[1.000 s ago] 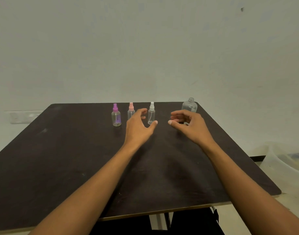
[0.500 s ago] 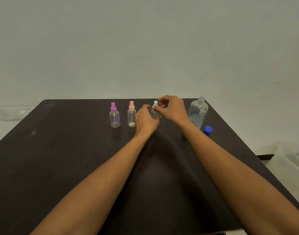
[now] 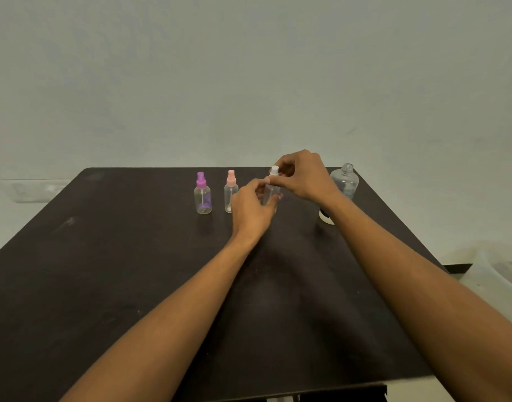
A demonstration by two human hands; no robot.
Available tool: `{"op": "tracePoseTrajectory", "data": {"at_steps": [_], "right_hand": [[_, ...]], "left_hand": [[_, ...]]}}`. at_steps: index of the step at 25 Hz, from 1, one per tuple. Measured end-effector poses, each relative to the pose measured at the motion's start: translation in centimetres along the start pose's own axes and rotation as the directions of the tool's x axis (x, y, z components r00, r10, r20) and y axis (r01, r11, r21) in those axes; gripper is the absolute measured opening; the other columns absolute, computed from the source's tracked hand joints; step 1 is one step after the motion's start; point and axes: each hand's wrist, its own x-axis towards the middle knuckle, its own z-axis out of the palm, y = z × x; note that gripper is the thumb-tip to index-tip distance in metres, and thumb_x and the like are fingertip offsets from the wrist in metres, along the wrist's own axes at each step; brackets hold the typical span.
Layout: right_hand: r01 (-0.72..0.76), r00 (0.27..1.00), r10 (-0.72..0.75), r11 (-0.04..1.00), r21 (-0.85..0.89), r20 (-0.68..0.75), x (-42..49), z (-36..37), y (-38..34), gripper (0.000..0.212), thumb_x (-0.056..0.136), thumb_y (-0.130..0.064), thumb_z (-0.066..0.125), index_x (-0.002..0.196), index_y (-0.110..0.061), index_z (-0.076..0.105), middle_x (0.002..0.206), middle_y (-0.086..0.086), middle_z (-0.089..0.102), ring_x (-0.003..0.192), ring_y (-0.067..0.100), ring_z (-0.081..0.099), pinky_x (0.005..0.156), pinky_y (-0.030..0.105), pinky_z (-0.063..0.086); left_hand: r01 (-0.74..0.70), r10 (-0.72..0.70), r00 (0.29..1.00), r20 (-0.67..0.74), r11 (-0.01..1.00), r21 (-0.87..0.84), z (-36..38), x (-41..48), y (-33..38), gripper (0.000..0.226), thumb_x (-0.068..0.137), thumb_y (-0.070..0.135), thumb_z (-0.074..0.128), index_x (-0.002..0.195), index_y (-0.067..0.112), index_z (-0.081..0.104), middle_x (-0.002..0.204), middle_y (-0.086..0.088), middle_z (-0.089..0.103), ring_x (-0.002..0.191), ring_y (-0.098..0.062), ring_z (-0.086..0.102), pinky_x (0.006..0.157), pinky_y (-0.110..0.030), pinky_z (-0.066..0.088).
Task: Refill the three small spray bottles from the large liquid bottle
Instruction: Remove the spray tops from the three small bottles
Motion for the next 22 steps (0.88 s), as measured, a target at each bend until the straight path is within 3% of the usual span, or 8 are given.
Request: {"op": "tracePoseTrajectory", "data": {"at_steps": [3, 6, 10, 14, 17, 19, 22], "right_hand": [[0.052, 0.998, -0.052, 0.999, -0.001, 0.035, -2.9, -2.9, -2.4, 0.020, 0.085, -0.037, 0.087, 0.091, -0.019, 0.081, 0.077, -0.008, 0.075, 0.069, 0.002, 0.068, 0.060, 0.006, 0.044], [0.119, 0.989, -0.121, 0.992, 0.030, 0.086, -6.5, -4.9, -4.5, 0.020, 0.086, -0.040, 0.085, 0.090, -0.021, 0.081, 0.077, -0.011, 0.076, 0.070, 0.003, 0.071, 0.065, 0.013, 0.051], [0.204, 0.965, -0.210, 0.977, 0.056, 0.157, -10.6, -6.2, -6.6, 0.015, 0.090, -0.035, 0.082, 0.095, -0.021, 0.081, 0.087, -0.008, 0.079, 0.081, 0.008, 0.074, 0.076, 0.023, 0.060], [0.285, 0.901, -0.289, 0.957, 0.062, 0.323, -11.4, -9.3, -8.5, 0.017, 0.092, -0.029, 0.080, 0.106, -0.019, 0.078, 0.093, -0.012, 0.077, 0.088, 0.003, 0.074, 0.082, 0.019, 0.058], [0.336, 0.853, -0.316, 0.941, 0.025, 0.416, -10.9, -11.1, -9.7, 0.017, 0.095, -0.031, 0.077, 0.111, -0.025, 0.076, 0.103, -0.008, 0.078, 0.098, 0.007, 0.075, 0.093, 0.025, 0.059], [0.373, 0.875, -0.311, 0.922, -0.106, 0.372, -10.7, -11.0, -10.6, 0.023, 0.094, -0.044, 0.076, 0.108, -0.027, 0.077, 0.095, -0.012, 0.076, 0.090, 0.005, 0.074, 0.087, 0.025, 0.061], [0.385, 0.909, -0.305, 0.875, -0.293, 0.284, -10.7, -10.0, -11.7, 0.035, 0.091, -0.055, 0.074, 0.090, -0.021, 0.077, 0.066, -0.009, 0.071, 0.064, 0.005, 0.070, 0.065, 0.024, 0.056]], "left_hand": [[-0.033, 0.034, 0.999, 0.027, 0.999, -0.020, -2.4, -3.1, 2.3, 0.046, 0.085, 0.031, 0.085, 0.127, 0.017, 0.071, 0.109, 0.003, 0.077, 0.098, -0.003, 0.071, 0.084, -0.010, 0.056], [-0.073, 0.074, 0.995, 0.070, 0.997, -0.015, -5.1, -6.7, 3.9, 0.050, 0.083, 0.034, 0.086, 0.128, 0.018, 0.072, 0.107, 0.006, 0.077, 0.085, 0.008, 0.067, 0.074, 0.001, 0.048], [-0.117, 0.116, 0.984, 0.138, 0.993, -0.004, -8.0, -10.6, 5.2, 0.050, 0.082, 0.035, 0.086, 0.128, 0.021, 0.072, 0.106, 0.006, 0.078, 0.088, 0.005, 0.071, 0.080, -0.004, 0.053], [-0.118, 0.124, 0.975, 0.186, 0.992, -0.047, -9.2, -11.8, 6.9, 0.051, 0.082, 0.035, 0.086, 0.130, 0.022, 0.072, 0.110, 0.007, 0.078, 0.097, 0.000, 0.074, 0.091, -0.019, 0.059], [-0.125, 0.131, 0.974, 0.183, 0.991, -0.046, -9.7, -11.8, 7.7, 0.051, 0.083, 0.036, 0.085, 0.130, 0.022, 0.071, 0.110, 0.008, 0.078, 0.093, 0.004, 0.072, 0.088, -0.012, 0.057], [-0.127, 0.129, 0.979, 0.160, 0.992, -0.023, -9.9, -11.9, 7.9, 0.051, 0.084, 0.035, 0.085, 0.130, 0.021, 0.071, 0.108, 0.008, 0.077, 0.086, 0.008, 0.069, 0.077, -0.001, 0.051], [-0.128, 0.126, 0.984, 0.126, 0.992, 0.007, -10.0, -12.1, 7.9, 0.053, 0.083, 0.035, 0.086, 0.131, 0.020, 0.071, 0.108, 0.007, 0.078, 0.086, 0.006, 0.069, 0.072, 0.003, 0.046]]}}
